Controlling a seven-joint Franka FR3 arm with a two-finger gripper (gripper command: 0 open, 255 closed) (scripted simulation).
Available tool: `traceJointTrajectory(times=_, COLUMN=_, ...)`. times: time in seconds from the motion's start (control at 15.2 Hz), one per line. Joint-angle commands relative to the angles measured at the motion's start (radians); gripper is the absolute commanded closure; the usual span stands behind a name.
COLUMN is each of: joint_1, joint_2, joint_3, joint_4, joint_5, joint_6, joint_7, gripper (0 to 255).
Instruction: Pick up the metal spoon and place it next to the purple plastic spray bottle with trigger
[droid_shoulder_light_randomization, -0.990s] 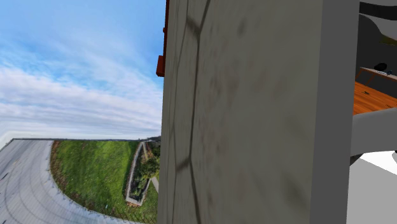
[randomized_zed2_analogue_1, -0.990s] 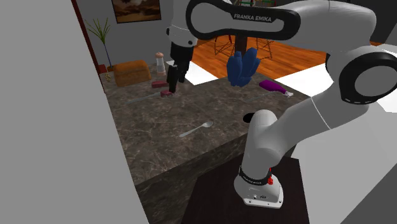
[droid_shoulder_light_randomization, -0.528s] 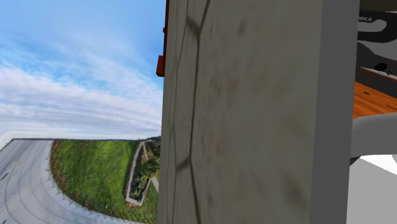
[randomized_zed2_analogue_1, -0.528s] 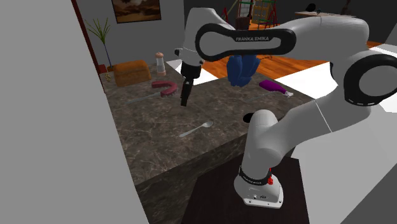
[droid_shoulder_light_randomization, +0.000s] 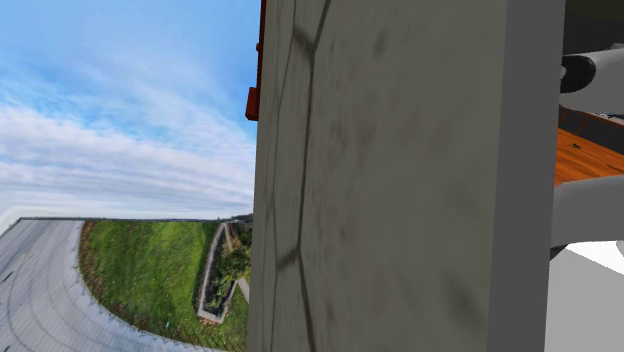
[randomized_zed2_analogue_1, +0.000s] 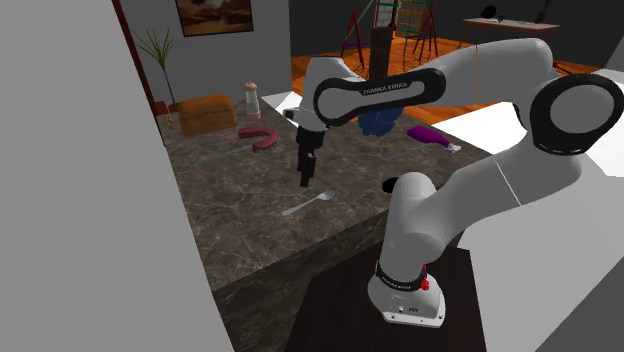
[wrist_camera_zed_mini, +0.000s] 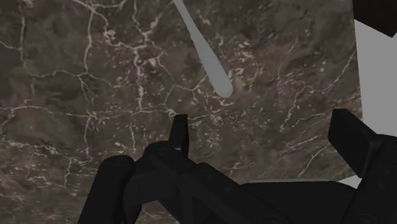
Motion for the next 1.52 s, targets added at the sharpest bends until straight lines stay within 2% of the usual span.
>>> traceJointTrajectory(times=0.0, joint_1=0.004, joint_2=0.023, joint_3=-0.065, joint_4=-0.029, joint_5=-0.028, joint_6=0.044, joint_7=-0.094, gripper=0)
traceJointTrajectory(times=0.33, joint_1=0.045, joint_2=0.140, joint_3=-0.231, joint_4=-0.064, joint_5=-0.076, joint_6=0.170, joint_7=-0.308, gripper=0)
traceJointTrajectory(times=0.86, joint_1=0.081, joint_2=0.221, joint_3=-0.275, joint_4=-0.122, joint_5=-0.071, joint_6=0.310, joint_7=-0.321, gripper=0)
traceJointTrajectory(times=1.32, joint_1=0.081, joint_2=0.221, joint_3=-0.275, joint_4=-0.121, joint_5=-0.071, joint_6=0.309, joint_7=-0.321, gripper=0)
traceJointTrajectory(times=1.39, joint_1=0.081, joint_2=0.221, joint_3=-0.275, joint_4=-0.121, joint_5=-0.071, joint_6=0.309, joint_7=-0.321, gripper=255)
traceJointTrajectory(times=1.45, joint_1=0.081, joint_2=0.221, joint_3=-0.275, joint_4=-0.121, joint_5=-0.071, joint_6=0.309, joint_7=-0.321, gripper=255)
